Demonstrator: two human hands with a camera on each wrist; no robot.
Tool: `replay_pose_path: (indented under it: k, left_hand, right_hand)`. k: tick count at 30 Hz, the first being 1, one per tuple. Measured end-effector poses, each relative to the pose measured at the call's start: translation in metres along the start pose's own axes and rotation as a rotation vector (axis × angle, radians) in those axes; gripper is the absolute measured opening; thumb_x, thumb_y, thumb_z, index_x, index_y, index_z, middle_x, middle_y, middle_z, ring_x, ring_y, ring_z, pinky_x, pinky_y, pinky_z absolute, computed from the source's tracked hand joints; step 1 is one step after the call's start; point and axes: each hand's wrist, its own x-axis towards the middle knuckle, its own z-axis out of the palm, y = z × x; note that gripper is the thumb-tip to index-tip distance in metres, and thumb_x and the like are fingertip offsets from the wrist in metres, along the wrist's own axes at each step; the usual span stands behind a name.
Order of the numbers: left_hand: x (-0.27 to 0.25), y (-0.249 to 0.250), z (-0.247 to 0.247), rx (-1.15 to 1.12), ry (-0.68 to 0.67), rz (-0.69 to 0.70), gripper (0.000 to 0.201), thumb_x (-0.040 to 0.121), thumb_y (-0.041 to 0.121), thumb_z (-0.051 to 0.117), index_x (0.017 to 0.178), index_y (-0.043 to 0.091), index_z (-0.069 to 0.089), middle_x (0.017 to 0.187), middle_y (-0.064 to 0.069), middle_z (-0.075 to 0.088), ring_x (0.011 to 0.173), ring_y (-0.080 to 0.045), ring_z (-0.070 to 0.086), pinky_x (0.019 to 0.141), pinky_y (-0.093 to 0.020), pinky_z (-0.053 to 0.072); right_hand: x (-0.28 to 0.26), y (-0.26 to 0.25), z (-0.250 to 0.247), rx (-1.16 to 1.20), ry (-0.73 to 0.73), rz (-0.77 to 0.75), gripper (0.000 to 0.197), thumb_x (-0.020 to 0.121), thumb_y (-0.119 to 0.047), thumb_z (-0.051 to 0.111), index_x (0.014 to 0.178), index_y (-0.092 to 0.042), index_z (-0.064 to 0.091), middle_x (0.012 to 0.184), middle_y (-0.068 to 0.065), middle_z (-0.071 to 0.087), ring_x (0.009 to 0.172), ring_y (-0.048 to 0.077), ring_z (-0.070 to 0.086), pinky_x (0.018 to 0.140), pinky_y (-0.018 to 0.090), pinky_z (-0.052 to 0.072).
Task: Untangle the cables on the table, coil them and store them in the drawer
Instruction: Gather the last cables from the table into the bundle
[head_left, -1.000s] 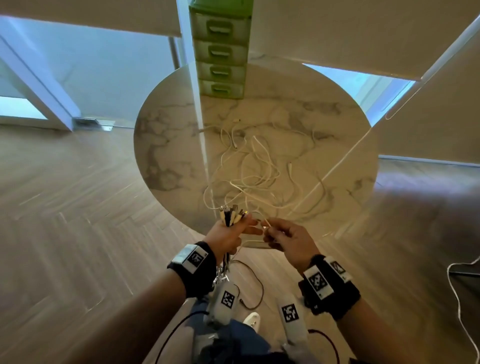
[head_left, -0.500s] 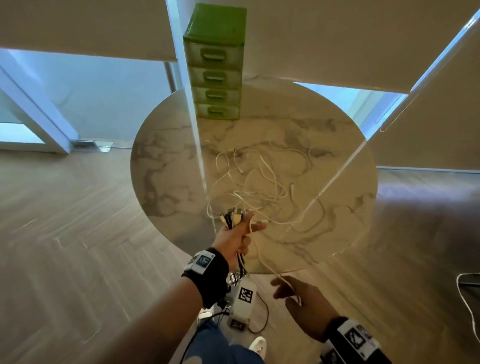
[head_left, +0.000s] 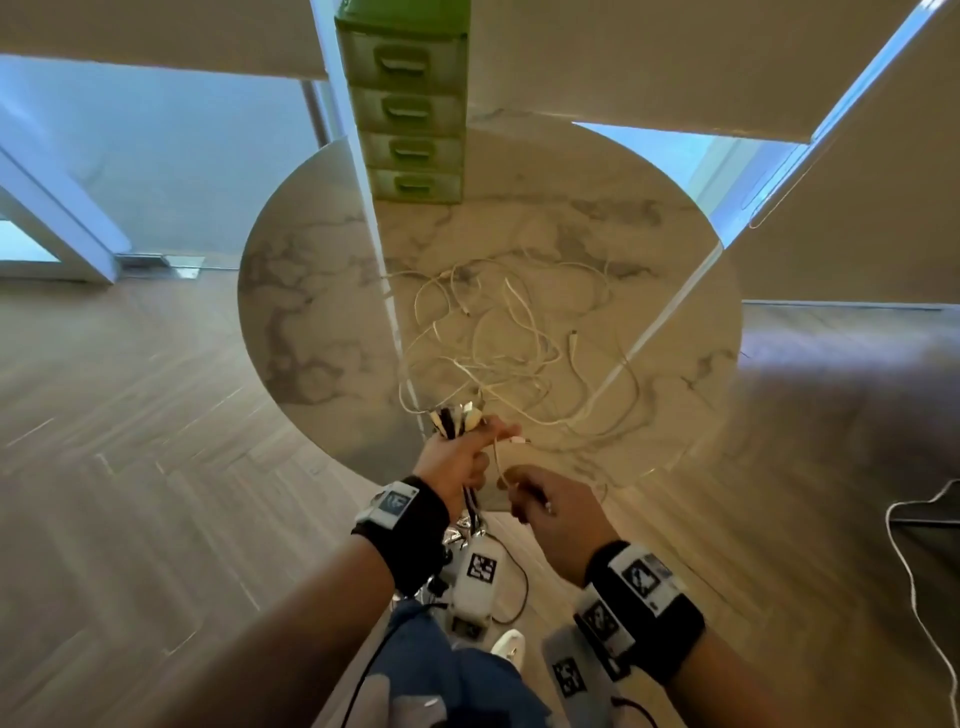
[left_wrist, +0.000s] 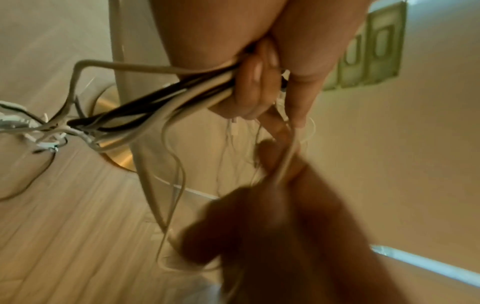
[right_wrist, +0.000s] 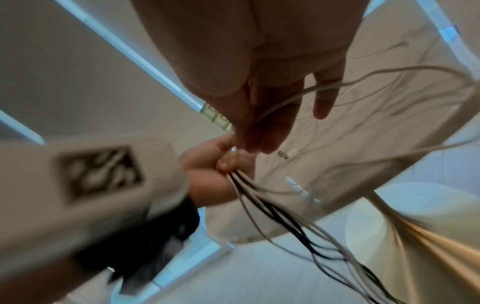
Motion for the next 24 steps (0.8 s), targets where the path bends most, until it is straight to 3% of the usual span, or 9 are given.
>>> replay_pose_path:
  k: [4, 6, 7, 9, 11, 14, 17, 21, 24]
  left_hand:
    - [0.016, 0.013, -0.009, -0.133, 0.083, 0.017, 0.010, 0.093, 0.008, 0.054, 0.098, 0.006, 0.061, 0.079, 0.005, 0.073, 0.033, -0.001, 0.023, 0.031, -0.014, 0.021]
    - [0.022, 0.019, -0.014, -0.186, 0.084, 0.031, 0.009, 0.093, 0.008, 0.052, 0.098, 0.007, 0.060, 0.086, 0.003, 0.073, 0.033, -0.001, 0.023, 0.030, -0.014, 0.022]
    - [0.023, 0.019, -0.015, -0.178, 0.072, 0.031, 0.010, 0.094, 0.007, 0.051, 0.099, 0.006, 0.059, 0.090, 0.002, 0.073, 0.033, -0.001, 0.023, 0.030, -0.014, 0.022]
    - [0.021, 0.015, -0.013, -0.108, 0.036, 0.026, 0.013, 0.094, 0.007, 0.051, 0.104, 0.009, 0.058, 0.094, 0.000, 0.071, 0.034, 0.000, 0.022, 0.031, -0.013, 0.020]
    - [0.016, 0.008, -0.007, -0.035, -0.019, 0.039, 0.012, 0.093, 0.006, 0.053, 0.101, 0.015, 0.058, 0.094, -0.002, 0.072, 0.034, 0.000, 0.022, 0.031, -0.013, 0.019]
    - [0.006, -0.006, 0.002, 0.036, -0.079, 0.042, 0.016, 0.092, 0.005, 0.053, 0.100, 0.018, 0.057, 0.087, -0.002, 0.072, 0.035, -0.001, 0.024, 0.033, -0.014, 0.019]
    - [0.000, -0.017, 0.008, 0.098, -0.070, 0.016, 0.018, 0.090, 0.006, 0.057, 0.103, 0.018, 0.061, 0.085, -0.004, 0.069, 0.036, -0.002, 0.026, 0.034, -0.014, 0.021]
    - [-0.002, -0.022, 0.010, 0.123, -0.054, -0.027, 0.023, 0.090, 0.012, 0.059, 0.113, 0.011, 0.061, 0.093, -0.009, 0.062, 0.036, -0.002, 0.027, 0.033, -0.014, 0.023]
    - [0.002, -0.011, 0.009, -0.028, 0.004, 0.001, 0.009, 0.095, 0.016, 0.053, 0.102, 0.015, 0.059, 0.089, 0.001, 0.068, 0.035, -0.001, 0.025, 0.032, -0.014, 0.021]
  right_hand:
    - [-0.045, 0.031, -0.004, -0.253, -0.249, -0.100, 0.018, 0.093, -0.022, 0.051, 0.103, -0.025, 0.067, 0.096, -0.016, 0.061, 0.090, -0.001, 0.051, 0.102, 0.020, 0.029]
    - [-0.066, 0.054, -0.003, -0.257, -0.340, 0.001, 0.017, 0.094, -0.026, 0.050, 0.091, -0.039, 0.062, 0.088, -0.029, 0.059, 0.090, -0.010, 0.053, 0.111, 0.021, 0.017]
    - [-0.072, 0.064, -0.003, -0.233, -0.329, 0.063, 0.021, 0.093, -0.025, 0.052, 0.085, -0.043, 0.058, 0.082, -0.035, 0.058, 0.089, -0.013, 0.053, 0.113, 0.024, 0.019]
    - [-0.076, 0.075, -0.005, -0.225, -0.300, 0.148, 0.023, 0.091, -0.020, 0.055, 0.090, -0.043, 0.057, 0.083, -0.035, 0.055, 0.093, -0.011, 0.052, 0.110, 0.028, 0.030]
    - [-0.067, 0.073, -0.007, -0.185, -0.279, 0.166, 0.026, 0.090, -0.016, 0.054, 0.113, -0.028, 0.058, 0.102, -0.024, 0.055, 0.102, -0.004, 0.051, 0.104, 0.025, 0.038]
    - [-0.037, 0.053, -0.007, 0.000, -0.093, 0.180, 0.040, 0.091, -0.023, 0.055, 0.130, -0.021, 0.045, 0.111, -0.013, 0.056, 0.108, 0.003, 0.052, 0.095, 0.018, 0.038]
    - [0.000, 0.029, -0.004, 0.179, 0.041, 0.202, 0.039, 0.091, -0.027, 0.054, 0.128, -0.019, 0.047, 0.107, -0.005, 0.061, 0.101, 0.011, 0.058, 0.090, 0.025, 0.044]
    - [0.014, 0.020, 0.000, 0.192, 0.109, 0.158, 0.025, 0.092, -0.016, 0.051, 0.116, -0.017, 0.059, 0.074, -0.004, 0.063, 0.067, 0.008, 0.059, 0.066, 0.018, 0.045]
    - [-0.003, 0.028, 0.001, 0.149, 0.088, 0.153, 0.024, 0.092, -0.012, 0.049, 0.111, -0.016, 0.064, 0.068, -0.006, 0.060, 0.062, 0.008, 0.055, 0.068, 0.021, 0.045]
